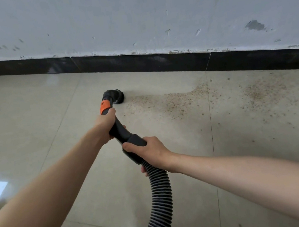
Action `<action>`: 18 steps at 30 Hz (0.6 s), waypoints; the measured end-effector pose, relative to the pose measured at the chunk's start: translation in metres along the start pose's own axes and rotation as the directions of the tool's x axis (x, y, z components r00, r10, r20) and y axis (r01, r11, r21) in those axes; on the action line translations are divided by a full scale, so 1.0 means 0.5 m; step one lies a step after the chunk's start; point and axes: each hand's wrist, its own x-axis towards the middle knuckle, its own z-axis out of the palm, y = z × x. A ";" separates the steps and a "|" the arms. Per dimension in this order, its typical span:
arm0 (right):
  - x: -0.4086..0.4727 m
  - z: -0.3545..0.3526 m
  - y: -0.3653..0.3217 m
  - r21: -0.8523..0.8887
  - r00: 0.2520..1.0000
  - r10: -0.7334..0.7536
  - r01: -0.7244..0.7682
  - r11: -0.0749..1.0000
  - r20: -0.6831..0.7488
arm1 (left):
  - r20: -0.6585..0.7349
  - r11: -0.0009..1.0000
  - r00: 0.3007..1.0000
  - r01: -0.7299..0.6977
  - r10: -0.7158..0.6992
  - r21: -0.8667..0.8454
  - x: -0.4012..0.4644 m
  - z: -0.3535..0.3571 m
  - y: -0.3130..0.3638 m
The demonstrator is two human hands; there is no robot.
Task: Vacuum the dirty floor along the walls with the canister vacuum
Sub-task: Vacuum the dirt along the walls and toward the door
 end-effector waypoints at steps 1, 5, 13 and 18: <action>-0.006 -0.002 0.005 0.006 1.000 0.003 -0.003 1.000 0.000 | 0.002 1.000 1.000 0.005 -0.005 0.003 -0.002 0.003 -0.003; -0.022 -0.010 0.017 0.018 1.000 0.012 -0.012 1.000 0.004 | -0.020 1.000 1.000 0.011 -0.011 0.024 -0.001 0.011 -0.012; -0.038 -0.029 0.026 -0.074 1.000 0.018 -0.017 0.997 0.014 | 0.074 0.997 0.997 0.027 -0.032 0.066 -0.021 0.028 -0.019; -0.035 -0.036 0.011 -0.054 0.997 0.063 -0.061 0.997 0.034 | 0.132 0.999 0.991 0.020 -0.026 0.048 -0.033 0.046 -0.020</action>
